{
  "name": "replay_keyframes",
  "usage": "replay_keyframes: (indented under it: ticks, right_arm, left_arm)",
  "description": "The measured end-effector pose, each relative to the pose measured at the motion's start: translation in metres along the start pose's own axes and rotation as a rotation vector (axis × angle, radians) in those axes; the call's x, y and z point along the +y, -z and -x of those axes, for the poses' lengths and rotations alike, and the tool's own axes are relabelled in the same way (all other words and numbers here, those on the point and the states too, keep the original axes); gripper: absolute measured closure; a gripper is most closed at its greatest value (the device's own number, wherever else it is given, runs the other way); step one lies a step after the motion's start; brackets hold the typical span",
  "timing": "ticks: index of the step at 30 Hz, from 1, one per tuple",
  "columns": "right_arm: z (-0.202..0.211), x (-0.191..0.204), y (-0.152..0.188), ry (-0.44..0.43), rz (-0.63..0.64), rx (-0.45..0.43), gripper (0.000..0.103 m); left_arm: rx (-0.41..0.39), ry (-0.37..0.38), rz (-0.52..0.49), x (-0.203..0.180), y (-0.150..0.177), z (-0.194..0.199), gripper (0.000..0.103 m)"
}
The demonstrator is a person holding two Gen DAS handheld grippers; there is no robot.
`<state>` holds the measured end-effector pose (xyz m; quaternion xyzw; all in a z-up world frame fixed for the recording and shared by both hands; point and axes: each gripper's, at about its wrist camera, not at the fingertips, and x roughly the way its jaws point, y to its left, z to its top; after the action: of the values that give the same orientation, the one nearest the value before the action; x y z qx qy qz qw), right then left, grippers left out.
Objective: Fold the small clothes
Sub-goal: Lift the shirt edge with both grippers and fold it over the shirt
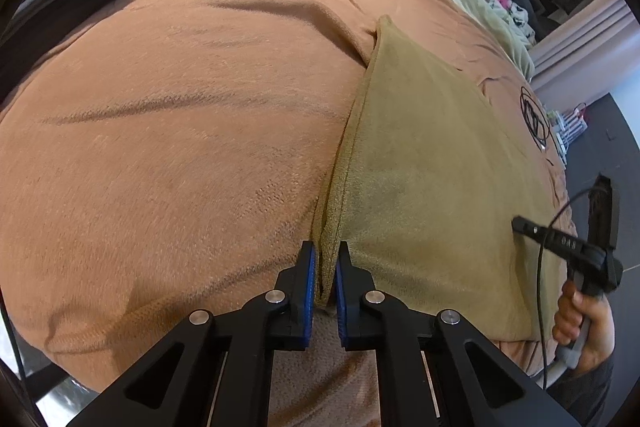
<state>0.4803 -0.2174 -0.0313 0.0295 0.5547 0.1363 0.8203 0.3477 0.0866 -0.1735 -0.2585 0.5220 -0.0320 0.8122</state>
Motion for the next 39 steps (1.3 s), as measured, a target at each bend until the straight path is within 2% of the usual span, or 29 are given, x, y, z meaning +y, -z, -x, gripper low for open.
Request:
replay_keyframes:
  ticks: [12, 24, 26, 30, 39]
  right_arm:
    - [-0.032, -0.013, -0.071, 0.016, 0.002, -0.018, 0.101]
    - [-0.058, -0.025, -0.125, 0.058, -0.047, -0.042, 0.101]
    - [-0.054, -0.021, -0.126, 0.076, -0.053, -0.036, 0.101]
    - [-0.034, -0.012, -0.110, 0.039, -0.058, -0.027, 0.100]
    - [-0.005, 0.005, -0.047, -0.016, -0.036, 0.009, 0.100]
  left_arm:
    - [0.012, -0.027, 0.035, -0.004, -0.007, -0.005, 0.094]
    - [0.020, -0.007, 0.031, -0.003, -0.012, -0.007, 0.096]
    - [0.018, 0.012, 0.036, -0.002, -0.012, -0.004, 0.097]
    - [-0.009, 0.055, 0.028, -0.006, -0.016, 0.011, 0.097]
    - [-0.057, 0.128, -0.039, -0.034, -0.028, 0.041, 0.097]
